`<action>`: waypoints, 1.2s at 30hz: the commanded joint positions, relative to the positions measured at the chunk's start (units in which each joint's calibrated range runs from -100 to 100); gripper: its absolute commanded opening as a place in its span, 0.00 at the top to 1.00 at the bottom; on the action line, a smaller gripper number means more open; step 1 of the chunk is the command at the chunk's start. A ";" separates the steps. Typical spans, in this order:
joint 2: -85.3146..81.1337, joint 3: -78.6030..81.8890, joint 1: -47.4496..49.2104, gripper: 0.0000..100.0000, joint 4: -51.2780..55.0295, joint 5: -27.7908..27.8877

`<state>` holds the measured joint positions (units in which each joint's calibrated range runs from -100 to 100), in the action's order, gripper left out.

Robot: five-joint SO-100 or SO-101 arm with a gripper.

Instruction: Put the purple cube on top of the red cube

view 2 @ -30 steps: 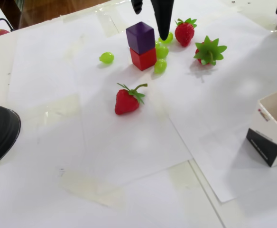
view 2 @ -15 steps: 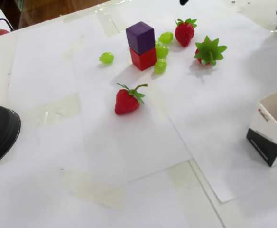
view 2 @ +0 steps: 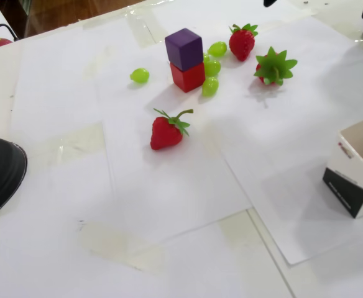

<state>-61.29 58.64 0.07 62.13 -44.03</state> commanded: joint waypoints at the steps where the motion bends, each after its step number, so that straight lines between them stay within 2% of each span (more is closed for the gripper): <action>1: -27.70 11.63 -0.52 1.00 0.20 -0.24; 3: -36.04 15.81 -0.37 1.00 1.26 -0.68; 20: -36.30 23.36 -0.15 1.00 -0.94 0.05; 29: -36.30 24.99 5.37 1.00 -2.58 -1.37; 36: -36.30 25.27 5.66 1.00 -2.25 -1.56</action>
<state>-97.00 83.98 5.77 61.26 -45.10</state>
